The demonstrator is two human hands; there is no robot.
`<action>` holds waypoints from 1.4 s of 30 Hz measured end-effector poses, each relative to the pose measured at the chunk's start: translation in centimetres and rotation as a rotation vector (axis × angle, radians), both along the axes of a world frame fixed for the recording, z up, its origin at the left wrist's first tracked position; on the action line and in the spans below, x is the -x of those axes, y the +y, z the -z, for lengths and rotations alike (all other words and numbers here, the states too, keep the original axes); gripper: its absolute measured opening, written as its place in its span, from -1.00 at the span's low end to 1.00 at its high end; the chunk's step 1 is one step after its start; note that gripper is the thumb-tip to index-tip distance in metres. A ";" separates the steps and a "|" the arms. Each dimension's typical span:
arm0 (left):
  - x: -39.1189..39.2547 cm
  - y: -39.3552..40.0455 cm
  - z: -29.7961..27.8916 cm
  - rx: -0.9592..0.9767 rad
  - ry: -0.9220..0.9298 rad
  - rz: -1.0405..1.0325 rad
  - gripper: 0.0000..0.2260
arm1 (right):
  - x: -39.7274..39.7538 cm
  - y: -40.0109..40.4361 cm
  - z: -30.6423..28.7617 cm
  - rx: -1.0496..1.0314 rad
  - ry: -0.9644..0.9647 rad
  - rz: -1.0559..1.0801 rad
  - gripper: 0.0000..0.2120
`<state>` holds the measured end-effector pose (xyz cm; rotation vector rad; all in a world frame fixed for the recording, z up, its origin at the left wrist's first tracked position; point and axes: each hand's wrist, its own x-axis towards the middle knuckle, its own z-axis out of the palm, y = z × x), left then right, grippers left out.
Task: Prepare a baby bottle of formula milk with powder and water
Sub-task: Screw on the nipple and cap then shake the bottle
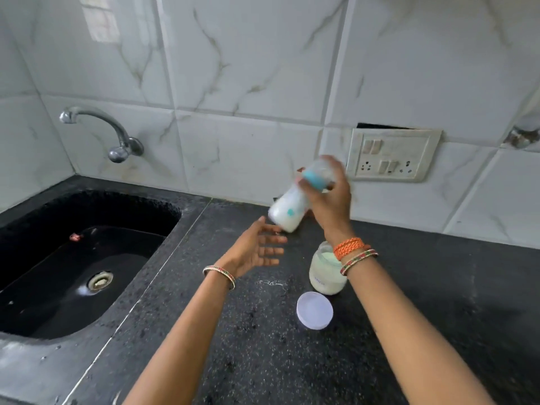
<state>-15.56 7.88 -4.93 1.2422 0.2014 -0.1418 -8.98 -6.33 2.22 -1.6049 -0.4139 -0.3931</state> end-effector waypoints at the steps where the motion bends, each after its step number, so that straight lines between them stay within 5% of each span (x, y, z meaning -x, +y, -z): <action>1: 0.1 0.1 -0.1 0.073 -0.005 0.038 -0.53 | -0.1 0.0 -0.1 -0.069 0.018 0.009 -0.49; 6: 0.5 0.7 -0.9 0.316 -0.118 0.092 -0.55 | 0.6 1.1 0.2 0.193 -0.002 -0.229 -0.45; 13: -0.2 0.6 -1.0 0.319 -0.269 0.007 -0.59 | 0.2 1.4 -0.7 0.427 -0.058 -0.185 -0.01; 16: -0.5 0.9 -1.1 0.340 -0.281 -0.022 -0.55 | 0.5 1.4 -1.9 0.301 -0.152 -0.103 -0.05; 20: -0.6 3.5 -0.6 0.351 -0.166 -0.111 -0.57 | 1.0 2.1 -2.9 -0.466 -0.196 0.227 -0.21; 21: -0.6 4.1 -0.4 0.324 -0.143 -0.121 -0.63 | 1.7 2.5 -2.6 -0.467 -0.178 0.247 -0.21; 24: -0.3 4.7 -0.2 0.209 -0.111 -0.119 -0.77 | 3.5 3.8 0.1 0.240 -0.121 0.008 -0.23; 25: -0.2 4.6 -0.2 0.181 -0.103 -0.118 -0.78 | 3.7 3.8 1.1 0.308 -0.084 -0.005 -0.25; 29: -0.2 4.3 -0.1 0.216 -0.092 -0.129 -0.79 | 2.9 3.5 0.8 -0.437 -0.009 0.240 -0.28; 33: -0.2 3.9 -0.1 0.210 -0.079 -0.116 -0.79 | 2.0 2.1 1.1 -0.050 -0.052 0.209 -0.25; 36: -0.2 3.9 0.1 0.219 -0.084 -0.145 -0.78 | 0.7 1.3 1.5 -0.387 -0.014 0.376 -0.26; 40: -0.3 3.9 0.3 0.205 -0.065 -0.148 -0.78 | -0.2 0.2 1.7 -0.055 0.111 0.008 -0.32; 42: -0.4 4.0 0.3 0.213 -0.065 -0.159 -0.79 | -0.7 -0.4 1.1 -0.243 0.193 -0.029 -0.36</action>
